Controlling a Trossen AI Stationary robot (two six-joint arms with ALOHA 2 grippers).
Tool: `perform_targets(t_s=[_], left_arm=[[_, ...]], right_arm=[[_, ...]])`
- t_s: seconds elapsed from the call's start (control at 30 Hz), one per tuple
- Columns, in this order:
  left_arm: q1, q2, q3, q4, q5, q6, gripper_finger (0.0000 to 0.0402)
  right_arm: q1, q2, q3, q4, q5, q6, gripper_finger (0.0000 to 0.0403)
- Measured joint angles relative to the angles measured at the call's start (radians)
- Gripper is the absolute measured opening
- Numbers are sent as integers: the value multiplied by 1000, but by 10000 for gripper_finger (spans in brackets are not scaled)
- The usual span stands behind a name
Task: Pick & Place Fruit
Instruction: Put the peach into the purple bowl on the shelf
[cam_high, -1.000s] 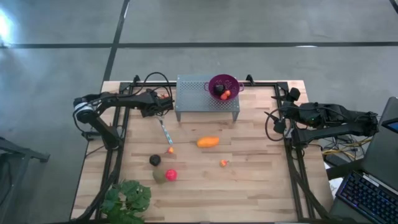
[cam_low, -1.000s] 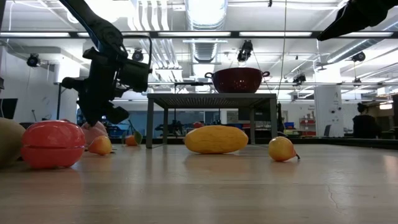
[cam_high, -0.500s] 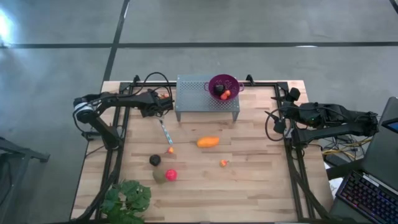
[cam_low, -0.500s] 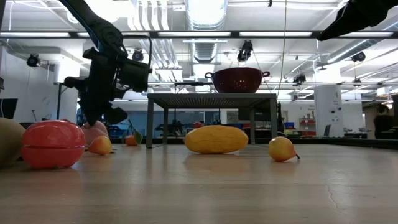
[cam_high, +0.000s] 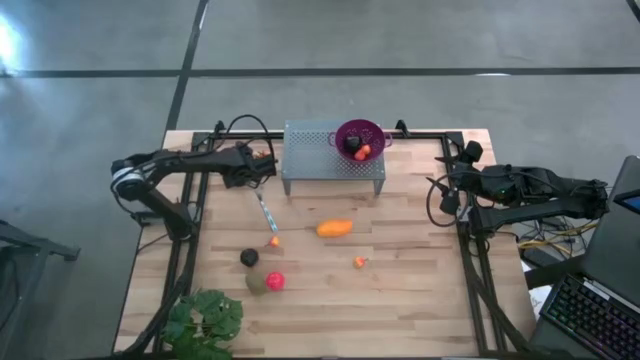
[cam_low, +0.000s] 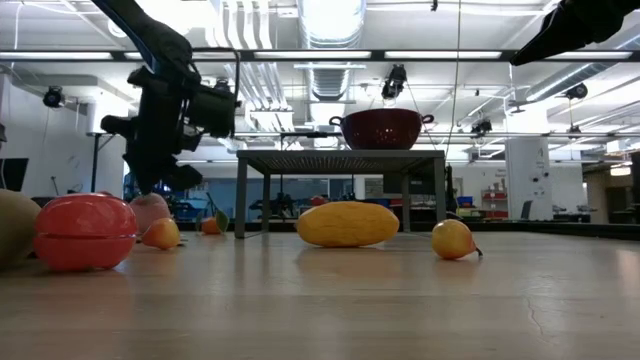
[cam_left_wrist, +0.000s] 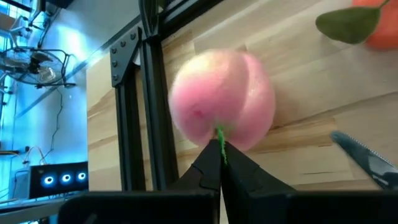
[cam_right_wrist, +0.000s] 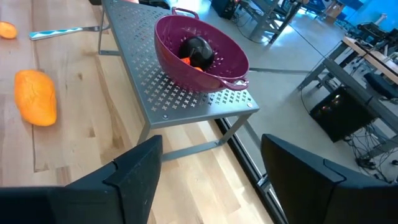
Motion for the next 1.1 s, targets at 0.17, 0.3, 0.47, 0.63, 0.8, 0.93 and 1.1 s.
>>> perform_targets(t_s=[0.17,0.3,0.47,0.63,0.8,0.93,1.1], left_arm=[[-17,-77,0,-12,19,2,1],[-30,-135,0,-14,52,20,1],[-42,-194,0,-20,85,37,0],[-49,-240,0,-23,119,63,0],[-50,-278,0,-24,162,90,0],[-50,-298,1,-24,209,117,0],[-50,-315,2,-24,276,158,0]], right_arm=[[0,0,0,0,0,1,252],[0,0,0,0,0,1,242],[0,0,0,0,0,1,231],[0,0,0,0,0,1,224],[0,0,0,0,0,0,231],[0,0,0,0,0,0,245],[0,0,0,0,0,-1,263]])
